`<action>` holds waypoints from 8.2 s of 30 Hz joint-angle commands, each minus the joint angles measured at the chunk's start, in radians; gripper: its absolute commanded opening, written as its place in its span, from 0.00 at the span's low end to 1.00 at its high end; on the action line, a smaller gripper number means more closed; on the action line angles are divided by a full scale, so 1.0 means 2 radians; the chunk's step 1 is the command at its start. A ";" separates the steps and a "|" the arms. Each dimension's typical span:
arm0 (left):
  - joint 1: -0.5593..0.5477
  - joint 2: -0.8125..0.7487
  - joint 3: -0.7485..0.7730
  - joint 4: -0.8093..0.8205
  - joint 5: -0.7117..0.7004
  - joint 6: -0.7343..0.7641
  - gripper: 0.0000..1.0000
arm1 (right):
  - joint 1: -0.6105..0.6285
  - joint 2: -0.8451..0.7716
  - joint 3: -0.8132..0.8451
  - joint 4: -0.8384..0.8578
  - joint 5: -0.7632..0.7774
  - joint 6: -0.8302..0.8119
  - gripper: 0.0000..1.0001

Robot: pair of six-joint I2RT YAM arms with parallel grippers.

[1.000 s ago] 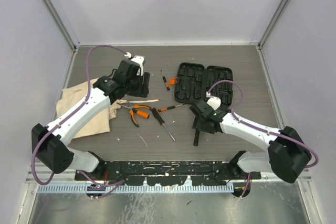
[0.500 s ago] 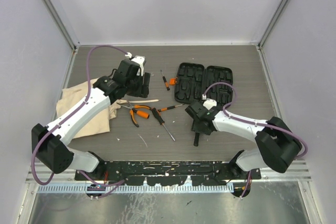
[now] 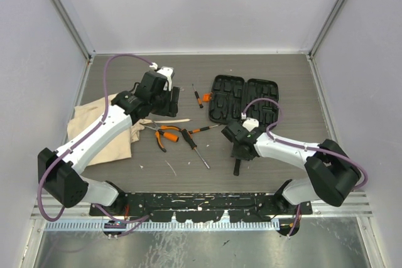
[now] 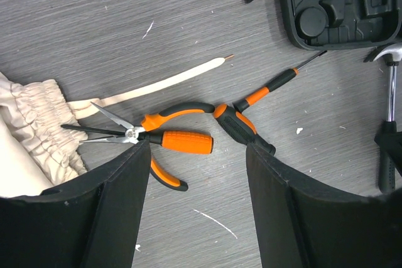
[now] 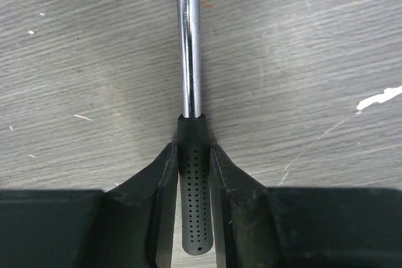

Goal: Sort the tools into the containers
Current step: Pick up the hammer at the center of the board, then move the storage box to the center of the board.

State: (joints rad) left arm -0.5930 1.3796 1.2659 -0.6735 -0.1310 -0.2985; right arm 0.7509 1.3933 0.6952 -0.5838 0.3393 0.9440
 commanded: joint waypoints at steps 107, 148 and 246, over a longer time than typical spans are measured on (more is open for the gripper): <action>-0.112 0.225 0.101 0.223 0.163 -0.217 0.00 | -0.018 -0.285 0.073 -0.087 0.148 -0.095 0.51; -0.001 0.067 0.025 0.134 0.167 -0.161 0.00 | -0.232 0.230 0.283 0.109 -0.014 -0.266 0.44; -0.011 0.061 0.015 0.137 0.188 -0.144 0.00 | -0.201 0.020 0.039 0.085 -0.039 -0.172 0.29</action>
State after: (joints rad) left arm -0.6113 1.5593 1.2854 -0.4683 0.2283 -0.6075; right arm 0.3500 1.4422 0.7712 -0.3954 0.2768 0.6621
